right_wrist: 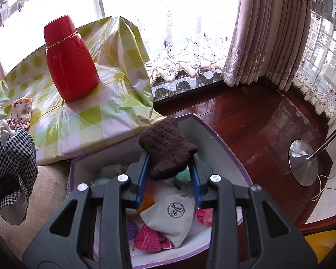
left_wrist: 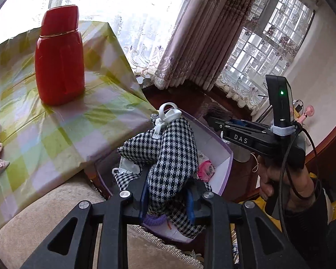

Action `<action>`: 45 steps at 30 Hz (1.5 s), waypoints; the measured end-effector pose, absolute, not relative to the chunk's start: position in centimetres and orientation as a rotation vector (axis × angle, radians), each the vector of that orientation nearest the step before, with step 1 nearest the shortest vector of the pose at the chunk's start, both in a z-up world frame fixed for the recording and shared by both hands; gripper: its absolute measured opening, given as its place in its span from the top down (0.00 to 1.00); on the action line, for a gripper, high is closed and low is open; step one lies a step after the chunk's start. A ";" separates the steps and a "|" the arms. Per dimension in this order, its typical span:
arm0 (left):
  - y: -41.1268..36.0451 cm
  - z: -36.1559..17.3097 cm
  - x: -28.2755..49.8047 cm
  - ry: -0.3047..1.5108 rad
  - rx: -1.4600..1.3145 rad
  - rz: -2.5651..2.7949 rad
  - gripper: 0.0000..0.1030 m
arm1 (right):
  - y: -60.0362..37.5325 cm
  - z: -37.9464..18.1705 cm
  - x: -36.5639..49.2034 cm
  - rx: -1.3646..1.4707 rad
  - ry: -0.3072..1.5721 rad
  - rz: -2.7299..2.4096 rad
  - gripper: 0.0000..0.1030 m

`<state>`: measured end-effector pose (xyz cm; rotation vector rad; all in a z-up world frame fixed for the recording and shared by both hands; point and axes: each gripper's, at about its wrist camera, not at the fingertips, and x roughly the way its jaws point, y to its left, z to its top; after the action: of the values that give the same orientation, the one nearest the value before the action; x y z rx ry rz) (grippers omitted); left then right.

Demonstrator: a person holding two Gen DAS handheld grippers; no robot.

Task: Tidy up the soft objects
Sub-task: 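Carry the houndstooth bag and brown sock over the white box and open both tools, then move both open tools back toward the floral cloths on the table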

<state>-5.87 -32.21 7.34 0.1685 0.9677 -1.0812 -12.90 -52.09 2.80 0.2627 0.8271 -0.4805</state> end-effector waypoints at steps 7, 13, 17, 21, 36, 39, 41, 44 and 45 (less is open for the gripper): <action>-36.0 4.6 -8.7 1.118 0.270 -1.219 0.48 | -54.2 2.9 -14.7 0.296 0.809 -0.528 0.64; -35.5 4.1 -8.6 1.138 0.273 -1.195 0.41 | -54.9 2.5 -15.2 0.311 0.813 -0.545 0.64; -34.0 4.3 -7.3 1.132 0.222 -1.146 0.40 | -54.7 2.4 -14.8 0.307 0.815 -0.532 0.64; -32.8 4.5 -5.6 1.127 0.172 -1.096 0.40 | -54.0 2.4 -13.9 0.296 0.816 -0.507 0.61; -28.0 5.0 -2.0 1.085 0.059 -0.975 0.40 | -48.4 -3.8 -11.5 0.155 1.130 -0.285 0.24; -27.2 4.9 -1.3 1.084 0.032 -0.956 0.40 | -45.5 -7.1 -11.1 0.014 1.302 -0.158 0.24; -26.6 4.9 -0.8 1.082 0.012 -0.945 0.40 | -44.0 -8.9 -10.9 -0.105 1.390 -0.096 0.24; -25.8 4.8 0.0 1.079 -0.017 -0.932 0.40 | -42.9 -11.3 -10.7 -0.238 1.492 -0.032 0.23; -25.5 4.7 0.2 1.079 -0.022 -0.926 0.40 | -42.8 -12.0 -10.5 -0.270 1.520 -0.030 0.22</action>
<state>0.21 -25.51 4.74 -0.0223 1.0792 -0.9265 -10.45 -42.81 -12.03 -0.2698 1.5195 -0.0301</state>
